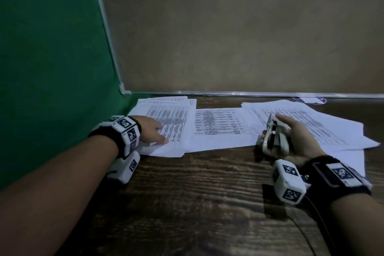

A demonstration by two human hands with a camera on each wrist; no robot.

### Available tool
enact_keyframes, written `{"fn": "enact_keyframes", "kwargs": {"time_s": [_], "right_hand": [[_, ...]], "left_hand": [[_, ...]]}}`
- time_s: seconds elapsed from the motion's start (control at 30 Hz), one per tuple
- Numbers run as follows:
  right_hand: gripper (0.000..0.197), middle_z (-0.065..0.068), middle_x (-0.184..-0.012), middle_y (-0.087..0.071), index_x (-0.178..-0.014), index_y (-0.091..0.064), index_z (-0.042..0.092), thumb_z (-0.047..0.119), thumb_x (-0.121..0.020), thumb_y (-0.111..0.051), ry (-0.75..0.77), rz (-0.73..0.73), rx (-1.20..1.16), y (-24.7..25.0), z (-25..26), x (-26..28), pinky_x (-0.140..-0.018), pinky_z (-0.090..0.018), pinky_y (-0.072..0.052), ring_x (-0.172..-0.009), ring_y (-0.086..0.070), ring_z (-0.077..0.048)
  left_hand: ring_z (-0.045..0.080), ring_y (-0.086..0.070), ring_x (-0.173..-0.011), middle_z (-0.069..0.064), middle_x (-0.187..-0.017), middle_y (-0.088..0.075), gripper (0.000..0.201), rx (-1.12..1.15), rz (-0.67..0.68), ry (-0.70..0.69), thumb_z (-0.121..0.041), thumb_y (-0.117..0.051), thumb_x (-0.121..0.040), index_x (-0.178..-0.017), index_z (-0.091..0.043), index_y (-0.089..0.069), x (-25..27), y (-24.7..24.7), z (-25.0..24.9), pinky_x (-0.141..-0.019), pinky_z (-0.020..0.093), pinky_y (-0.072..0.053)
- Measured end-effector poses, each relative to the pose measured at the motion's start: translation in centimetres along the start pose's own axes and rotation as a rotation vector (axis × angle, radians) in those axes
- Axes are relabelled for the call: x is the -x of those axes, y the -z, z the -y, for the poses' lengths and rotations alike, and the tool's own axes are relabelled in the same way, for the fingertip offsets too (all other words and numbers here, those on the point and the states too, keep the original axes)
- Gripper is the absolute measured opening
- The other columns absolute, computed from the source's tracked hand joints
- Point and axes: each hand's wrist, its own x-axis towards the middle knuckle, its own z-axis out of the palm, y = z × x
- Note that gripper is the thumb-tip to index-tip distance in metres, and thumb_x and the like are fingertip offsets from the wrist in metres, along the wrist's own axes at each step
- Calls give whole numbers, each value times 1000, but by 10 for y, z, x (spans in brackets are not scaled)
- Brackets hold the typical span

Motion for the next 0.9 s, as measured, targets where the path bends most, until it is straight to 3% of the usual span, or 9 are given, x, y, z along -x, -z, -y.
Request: {"fn": "enact_keyframes", "kwargs": {"time_s": [0.07,0.2,0.37,0.53,0.67,0.8,0.9], "right_hand": [[39,-10,-71,-56,-71,-59,9,39,-96,-62,20,15,61,1,-1,0,-72,-31,-49,-70,-56,-22],[35,-10,-71,-58,-83,-61,9,42,-95,-61,62,101,132,0,-3,7,-70,-36,-50,-64,-58,-24],[26,-5,-75,-56,-91,-60,13,39,-95,-61,312,188,-268,13,12,6,-60,-26,-53,-63,-56,-17],[25,-5,-73,-56,-76,-58,11,35,-76,-66,524,28,-594,52,33,8,-58,-23,-52,-60,-58,-18],[35,-2,-66,-52,-68,-54,18,41,-94,-51,604,-73,-689,77,45,7,-62,-19,-41,-58,-53,-16],[35,-3,-64,-53,-72,-53,17,44,-96,-51,635,-102,-696,78,51,7,-56,-19,-42,-54,-55,-17],[33,-4,-66,-54,-81,-52,15,45,-95,-53,609,-95,-661,73,50,1,-55,-22,-46,-54,-57,-19]], "left_hand": [[24,-16,-159,1,-174,-13,82,-45,6,3,-68,-35,-102,-166,-20,-15,-5,0,-11,-127,38,-17],[29,-28,-155,5,-172,-21,76,-87,-68,-48,-61,-39,-105,-166,-22,-15,-4,8,-31,-121,37,-30],[26,-42,-145,3,-161,-43,57,-82,-242,-279,-51,-51,-104,-155,-28,-44,12,24,-89,-116,38,-39],[26,-40,-145,2,-157,-50,50,-65,-286,-522,-43,-53,-104,-150,-24,-50,9,21,-181,-115,36,-37],[27,-38,-149,4,-161,-45,65,-69,-264,-624,-51,-53,-103,-158,-21,-38,3,12,-244,-117,32,-32],[30,-37,-151,9,-168,-31,85,-165,-138,-660,-58,-51,-102,-165,-17,-13,-4,2,-279,-119,37,-33],[33,-43,-145,13,-165,-36,90,-188,-130,-657,-60,-52,-101,-165,-12,-12,-4,2,-286,-116,42,-39]]}}
